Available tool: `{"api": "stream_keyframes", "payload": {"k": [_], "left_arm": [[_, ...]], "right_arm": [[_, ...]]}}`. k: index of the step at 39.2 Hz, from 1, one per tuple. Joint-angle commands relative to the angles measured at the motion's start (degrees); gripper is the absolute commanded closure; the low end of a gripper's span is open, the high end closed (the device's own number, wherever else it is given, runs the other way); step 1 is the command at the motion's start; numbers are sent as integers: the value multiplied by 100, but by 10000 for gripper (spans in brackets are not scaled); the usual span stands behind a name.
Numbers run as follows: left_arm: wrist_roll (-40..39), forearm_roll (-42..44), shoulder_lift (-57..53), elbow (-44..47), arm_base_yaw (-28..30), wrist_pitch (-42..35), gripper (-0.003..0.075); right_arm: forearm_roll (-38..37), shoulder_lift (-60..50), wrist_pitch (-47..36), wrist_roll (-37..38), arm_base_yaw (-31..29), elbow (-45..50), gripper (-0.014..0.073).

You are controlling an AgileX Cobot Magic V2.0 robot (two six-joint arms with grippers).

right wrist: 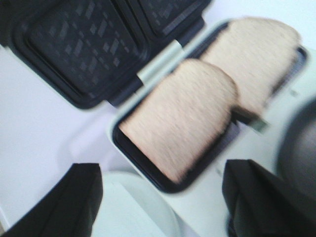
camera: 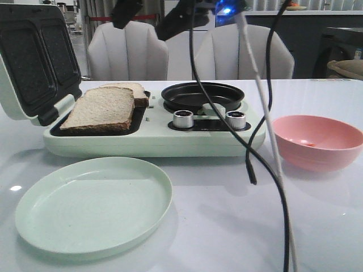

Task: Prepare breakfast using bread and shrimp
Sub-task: 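Open the right gripper and withdraw it upward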

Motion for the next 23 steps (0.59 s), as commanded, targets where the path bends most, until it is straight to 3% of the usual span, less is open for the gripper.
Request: {"api": "stream_keyframes", "payload": {"k": [1,8,14,23], "left_arm": [[-57,-72,-79,-154,12,-457,208],[-57,-72,-79,-154,12,-457,207],[-57,-72,-79,-154,12,-457,207],[-57,-72,-79,-154,12,-457,207]], "right_arm": [[-1113,-623,41,956,-22,-179,7],[-2197,-1179,320,1931,-173,-146,12],[-2357,-1701,182,2132,-377,323,12],[-2362,-2826,-486,2132,-676,1961,12]]}}
